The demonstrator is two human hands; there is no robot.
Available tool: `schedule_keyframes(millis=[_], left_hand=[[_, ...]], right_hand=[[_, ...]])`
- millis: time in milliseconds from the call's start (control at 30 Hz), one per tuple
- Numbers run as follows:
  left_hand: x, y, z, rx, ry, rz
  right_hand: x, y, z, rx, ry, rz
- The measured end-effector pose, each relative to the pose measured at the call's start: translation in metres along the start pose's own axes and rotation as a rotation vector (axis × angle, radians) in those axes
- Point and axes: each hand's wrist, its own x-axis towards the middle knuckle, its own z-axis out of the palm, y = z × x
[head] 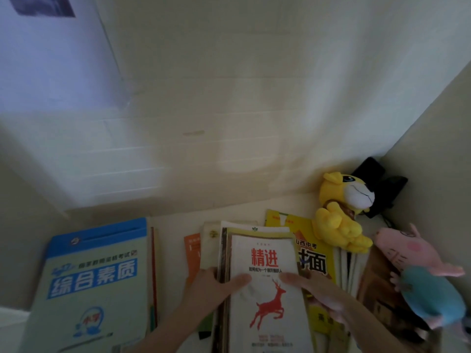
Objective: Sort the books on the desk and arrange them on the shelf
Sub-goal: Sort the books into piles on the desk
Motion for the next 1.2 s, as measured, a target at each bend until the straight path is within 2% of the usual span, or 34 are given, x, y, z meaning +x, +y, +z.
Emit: schedule_keyframes(millis=[133, 233, 367, 500, 600, 700, 800, 933, 1000, 1200], left_hand=[[0.007, -0.008, 0.003, 0.092, 0.064, -0.039], [0.009, -0.008, 0.004, 0.168, 0.052, -0.065], [0.010, -0.006, 0.002, 0.063, -0.020, -0.051], [0.007, 0.001, -0.001, 0.024, 0.005, -0.046], [0.002, 0.012, -0.004, -0.078, 0.013, -0.090], [0.001, 0.013, -0.005, -0.097, -0.143, -0.155], [-0.001, 0.009, -0.001, -0.197, -0.222, -0.122], [0.003, -0.001, 0.003, -0.304, -0.218, -0.107], [0.007, -0.008, 0.007, -0.308, -0.140, -0.116], [0.017, -0.013, 0.014, -0.290, -0.119, -0.077]], right_hand=[[0.001, 0.001, 0.001, 0.018, -0.015, -0.022], [0.004, 0.006, 0.003, -0.003, 0.051, -0.027], [0.015, 0.020, 0.000, -0.018, 0.113, -0.056], [0.016, 0.026, 0.006, 0.059, 0.099, -0.145], [0.018, 0.033, 0.008, 0.191, 0.054, -0.089], [0.020, 0.040, 0.006, 0.257, 0.031, -0.013], [0.025, 0.047, 0.004, 0.340, -0.028, 0.057], [0.026, 0.048, 0.003, 0.457, -0.121, 0.061], [0.024, 0.047, 0.005, 0.493, -0.153, 0.047], [0.025, 0.045, 0.012, 0.498, -0.124, 0.018]])
